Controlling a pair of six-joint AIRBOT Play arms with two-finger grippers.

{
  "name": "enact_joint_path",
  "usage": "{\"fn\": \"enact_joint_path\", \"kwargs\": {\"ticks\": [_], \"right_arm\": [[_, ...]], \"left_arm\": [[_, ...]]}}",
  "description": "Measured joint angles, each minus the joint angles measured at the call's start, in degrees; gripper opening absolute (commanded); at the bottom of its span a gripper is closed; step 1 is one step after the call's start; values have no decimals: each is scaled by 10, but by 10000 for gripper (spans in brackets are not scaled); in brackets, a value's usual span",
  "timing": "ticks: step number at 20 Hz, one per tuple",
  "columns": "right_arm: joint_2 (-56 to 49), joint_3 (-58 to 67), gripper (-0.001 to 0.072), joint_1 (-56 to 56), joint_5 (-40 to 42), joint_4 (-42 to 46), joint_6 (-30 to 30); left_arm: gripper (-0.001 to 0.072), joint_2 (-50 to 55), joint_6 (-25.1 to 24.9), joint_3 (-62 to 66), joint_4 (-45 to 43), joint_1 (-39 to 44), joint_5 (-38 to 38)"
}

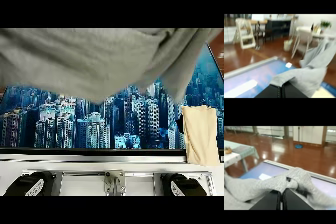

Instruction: Fold the shirts.

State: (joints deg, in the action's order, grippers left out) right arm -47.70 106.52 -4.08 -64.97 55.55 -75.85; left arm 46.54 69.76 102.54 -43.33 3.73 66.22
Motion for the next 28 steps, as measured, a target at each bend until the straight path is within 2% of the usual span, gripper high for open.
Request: {"fn": "enact_joint_path", "kwargs": {"ticks": [3, 6, 9, 12, 14, 18, 22, 25, 28], "right_arm": [[-8, 12, 58, 0, -52, 58, -2], [-34, 17, 58, 0, -114, 116, 2], [-88, 17, 59, 0, -205, 115, 6], [-163, 1, 58, -1, -298, 72, 9], [-214, -19, 59, 0, -324, 56, 17], [-340, -50, 59, 0, -283, 34, 34], [-475, -60, 59, 0, -164, -31, 11], [-554, -62, 59, 0, -92, -115, 0], [-607, -63, 59, -5, -59, -166, -10]], "left_arm": [[35, -2, 35, -30, -113, -1, 113], [35, -14, 55, -116, -165, -1, 188], [35, -34, 73, -239, -173, -1, 219], [35, -57, 89, -377, -155, -1, 232], [35, -70, 103, -453, -136, -1, 236], [35, -80, 122, -553, -117, -1, 196], [36, -59, 146, -598, -110, -1, 75], [36, -10, 160, -611, -107, -1, -8], [36, 70, 160, -616, -107, -1, -59]]}}
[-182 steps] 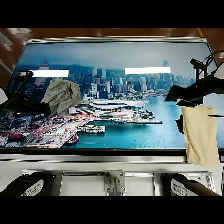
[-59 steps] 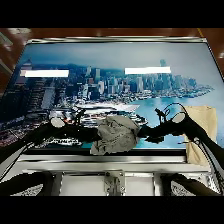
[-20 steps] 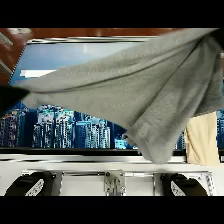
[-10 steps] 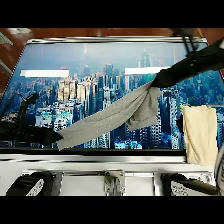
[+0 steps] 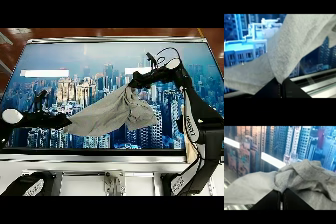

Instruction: Fold the shirts.

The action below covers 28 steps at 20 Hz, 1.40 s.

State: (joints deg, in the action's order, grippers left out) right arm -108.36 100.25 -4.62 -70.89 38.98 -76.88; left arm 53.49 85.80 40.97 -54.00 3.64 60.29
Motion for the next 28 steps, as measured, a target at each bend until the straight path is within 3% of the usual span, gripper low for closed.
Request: {"fn": "enact_joint_path", "kwargs": {"ticks": [1, 2, 4, 5, 7, 13, 19, 28], "right_arm": [[-12, 0, 61, -5, 7, -9, -1], [-21, 0, 110, -12, 10, -14, -2], [-32, 0, 528, -23, 20, -22, -4], [-35, 0, 582, -25, 25, -26, -4], [-39, 7, 582, -22, 24, -37, -4], [-1, 51, 580, 82, -110, -27, 6], [77, 24, 581, 209, -279, 197, -10], [139, -129, 580, 269, -254, 204, -5]], "left_arm": [[36, 31, -6, 0, 0, 1, -10], [37, 59, -10, -1, 0, 1, -17], [42, 109, -17, -2, 1, 1, -26], [165, 128, -20, -1, 1, -1, -29], [625, 150, -21, 8, 0, -18, -29], [658, 169, -25, 138, -34, -169, 76], [667, 172, -75, 143, -73, -278, 207], [679, 204, -99, -3, 9, -220, 69]]}}
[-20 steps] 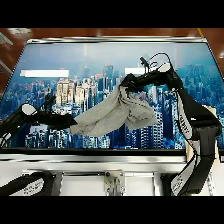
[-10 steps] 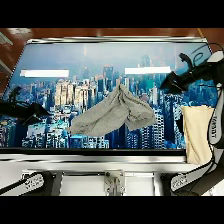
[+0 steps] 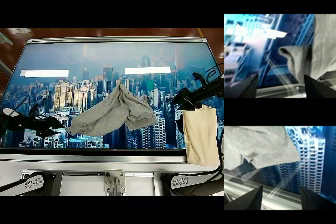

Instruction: Fold the shirts.

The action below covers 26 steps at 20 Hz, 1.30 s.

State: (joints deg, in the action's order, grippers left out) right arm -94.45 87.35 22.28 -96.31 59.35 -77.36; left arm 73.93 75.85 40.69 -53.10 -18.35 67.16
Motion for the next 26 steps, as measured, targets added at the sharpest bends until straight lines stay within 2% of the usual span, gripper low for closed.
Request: {"fn": "enact_joint_path", "kwargs": {"ticks": [5, 6, 7, 8, 10, 12, 14, 16, 18, 26], "right_arm": [[4, -14, 580, -5, 18, -5, 2], [4, -14, 580, -5, 19, -5, 2], [4, -15, 580, -5, 19, -5, 2], [4, -16, 580, -5, 20, -5, 2], [4, -16, 580, -5, 22, -5, 3], [4, -16, 580, -5, 22, -4, 2], [4, -18, 582, -5, 23, 7, -1], [4, -30, 637, -5, 23, 19, -10], [4, -67, 637, -6, 30, 19, -15], [-7, -220, 633, -9, 165, -56, -13]], "left_arm": [[652, 44, -5, -7, 47, 30, -47], [586, 50, -5, -7, 52, 33, -52], [444, 54, -4, -7, 56, 34, -55], [339, 58, -2, -7, 56, 35, -61], [230, 62, 0, -7, 62, 37, -69], [43, 64, 3, -7, 69, 37, -76], [37, 66, 3, -7, 76, 37, -78], [37, 67, -2, -7, 80, 38, -78], [37, 67, -15, -7, 83, 38, -68], [37, 52, -53, -7, 86, 38, -12]]}}
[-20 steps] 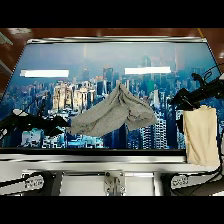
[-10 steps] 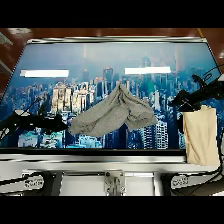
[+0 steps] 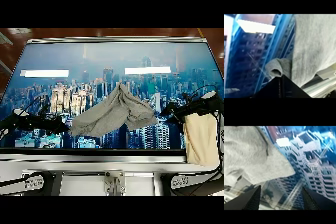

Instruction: Fold the shirts.

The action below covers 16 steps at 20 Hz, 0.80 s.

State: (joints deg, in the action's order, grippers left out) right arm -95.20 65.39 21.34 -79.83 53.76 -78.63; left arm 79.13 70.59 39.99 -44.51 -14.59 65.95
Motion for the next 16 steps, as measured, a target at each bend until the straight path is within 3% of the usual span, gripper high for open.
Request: {"fn": "enact_joint_path", "kwargs": {"ticks": [3, 4, 5, 7, 8, 12, 16], "right_arm": [[-21, -13, 632, -17, 24, -14, 10], [-28, -15, 585, -24, 31, -16, 13], [-33, -16, 477, -31, 37, -19, 16], [-41, -19, 173, -44, 49, -20, 20], [-43, -19, 58, -46, 50, -21, 23], [-22, -20, 59, -52, 28, -27, 64], [80, 7, 58, -54, 5, -63, 142]], "left_arm": [[37, -13, -9, 0, 0, 0, 8], [37, -16, -10, 0, 0, 0, 12], [37, -19, -11, 0, 0, 0, 17], [37, -26, -13, 0, 0, 0, 23], [37, -30, -14, 0, 0, 0, 26], [35, -49, -15, 8, -1, 0, 36], [35, -119, -16, 76, -2, 0, 49]]}}
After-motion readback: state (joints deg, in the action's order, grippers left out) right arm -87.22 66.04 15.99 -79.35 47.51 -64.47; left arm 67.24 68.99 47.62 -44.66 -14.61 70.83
